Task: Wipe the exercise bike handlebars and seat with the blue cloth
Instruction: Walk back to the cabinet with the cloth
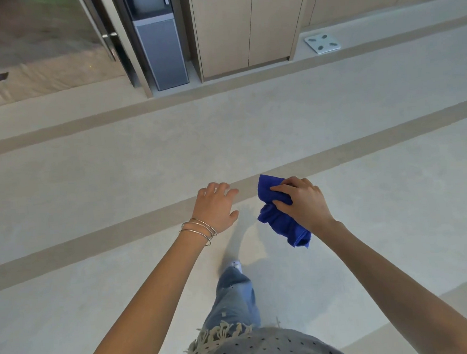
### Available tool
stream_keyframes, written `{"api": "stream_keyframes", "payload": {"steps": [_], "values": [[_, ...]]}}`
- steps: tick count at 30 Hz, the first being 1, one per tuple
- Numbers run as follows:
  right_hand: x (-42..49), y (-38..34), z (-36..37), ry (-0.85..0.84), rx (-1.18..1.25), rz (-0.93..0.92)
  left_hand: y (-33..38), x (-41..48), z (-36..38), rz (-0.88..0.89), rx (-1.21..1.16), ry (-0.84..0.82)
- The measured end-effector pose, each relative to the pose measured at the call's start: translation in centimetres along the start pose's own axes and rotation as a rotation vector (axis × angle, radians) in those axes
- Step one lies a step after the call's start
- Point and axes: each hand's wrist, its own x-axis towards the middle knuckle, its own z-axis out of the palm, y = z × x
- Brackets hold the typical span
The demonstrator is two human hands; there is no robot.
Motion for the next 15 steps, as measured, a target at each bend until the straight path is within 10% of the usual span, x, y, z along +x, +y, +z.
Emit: {"api": "stream_keyframes", "payload": {"steps": [15], "values": [[18.9,1.0,-3.2,0.071,0.054,0.07,-7.9,18.6,-6.0,0.084,0.03,-0.003]]}}
